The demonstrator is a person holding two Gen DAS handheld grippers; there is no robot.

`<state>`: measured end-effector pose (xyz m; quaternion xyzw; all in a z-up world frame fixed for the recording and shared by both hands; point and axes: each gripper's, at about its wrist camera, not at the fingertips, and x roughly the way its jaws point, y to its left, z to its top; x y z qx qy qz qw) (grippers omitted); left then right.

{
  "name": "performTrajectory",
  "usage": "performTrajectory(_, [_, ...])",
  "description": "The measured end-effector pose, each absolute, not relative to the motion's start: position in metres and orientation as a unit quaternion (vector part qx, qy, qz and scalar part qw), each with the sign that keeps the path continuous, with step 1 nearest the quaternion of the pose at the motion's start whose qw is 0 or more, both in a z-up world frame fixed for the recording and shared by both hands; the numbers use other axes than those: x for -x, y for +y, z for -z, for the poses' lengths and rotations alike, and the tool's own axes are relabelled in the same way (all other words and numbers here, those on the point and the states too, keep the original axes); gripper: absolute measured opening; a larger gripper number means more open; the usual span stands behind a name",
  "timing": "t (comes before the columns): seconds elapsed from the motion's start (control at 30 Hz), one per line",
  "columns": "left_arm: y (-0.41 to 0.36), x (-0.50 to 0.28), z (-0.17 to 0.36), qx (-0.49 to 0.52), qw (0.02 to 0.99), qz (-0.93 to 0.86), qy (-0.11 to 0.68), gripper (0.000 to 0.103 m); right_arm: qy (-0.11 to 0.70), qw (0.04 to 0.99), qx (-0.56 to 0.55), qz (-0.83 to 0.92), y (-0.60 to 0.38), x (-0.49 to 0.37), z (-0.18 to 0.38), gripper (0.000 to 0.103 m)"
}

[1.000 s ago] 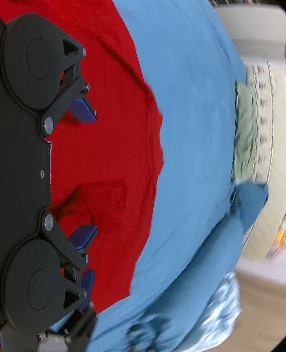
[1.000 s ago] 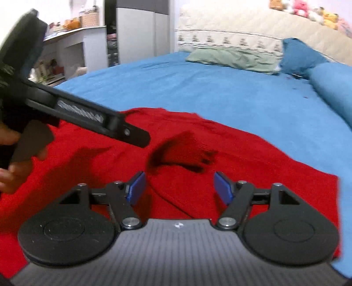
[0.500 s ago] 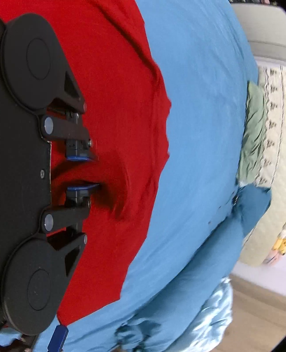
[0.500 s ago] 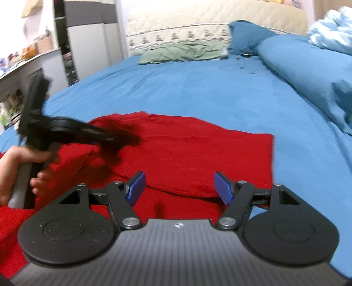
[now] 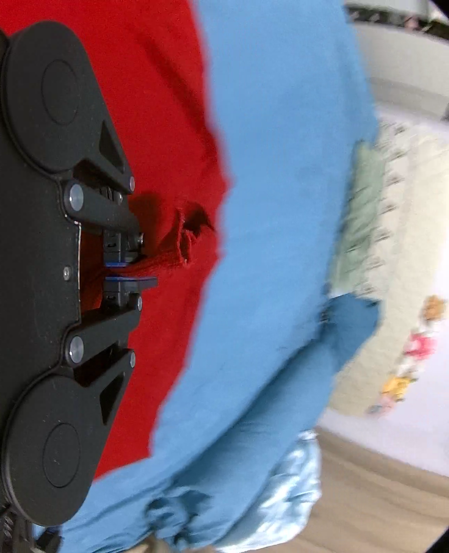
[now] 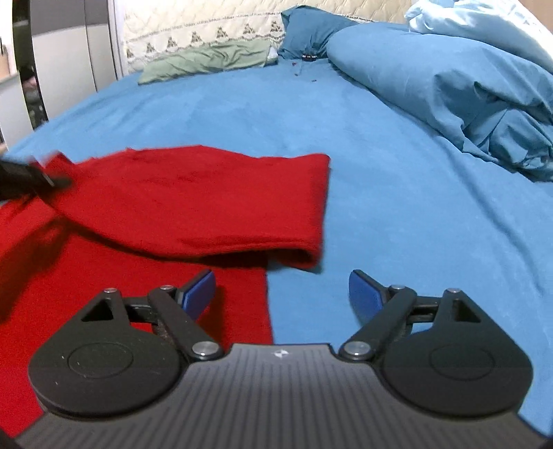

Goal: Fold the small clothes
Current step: 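Fold the sleeve across the body with the right tool while the left tool pinches the body, then open both tools and release the folded sleeve onto the sweater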

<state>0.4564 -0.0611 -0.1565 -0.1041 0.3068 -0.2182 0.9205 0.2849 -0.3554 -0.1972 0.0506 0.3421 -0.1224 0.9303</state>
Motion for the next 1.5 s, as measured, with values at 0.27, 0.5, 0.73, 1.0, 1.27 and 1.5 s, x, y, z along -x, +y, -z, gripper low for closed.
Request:
performTrajectory(0.27, [0.02, -0.434, 0.123, 0.103, 0.959, 0.114, 0.239, 0.004, 0.369, 0.923, -0.006, 0.11, -0.341, -0.322, 0.209, 0.1])
performTrajectory(0.5, [0.037, -0.431, 0.146, 0.12, 0.954, 0.092, 0.26, 0.004, 0.364, 0.924, 0.054, 0.102, -0.328, -0.35, 0.21, 0.099])
performTrajectory(0.73, [0.053, -0.415, 0.169, 0.119, 0.943, 0.085, 0.297, 0.005, 0.371, 0.917, 0.0, 0.145, -0.363, -0.347, 0.207, 0.099])
performTrajectory(1.0, [0.072, -0.385, 0.181, 0.094, 0.933, 0.031, 0.347, 0.024, 0.389, 0.912, 0.018, 0.129, -0.368, -0.336, 0.201, 0.1])
performTrajectory(1.27, [0.091, -0.385, 0.156, 0.095, 0.942, 0.026, 0.321, 0.06, 0.349, 0.934, 0.033, 0.066, -0.339, -0.332, 0.173, 0.1])
performTrajectory(1.5, [0.078, -0.427, 0.18, 0.067, 0.928, 0.058, 0.363, 0.009, 0.344, 0.938, 0.017, 0.049, -0.324, -0.345, 0.174, 0.1])
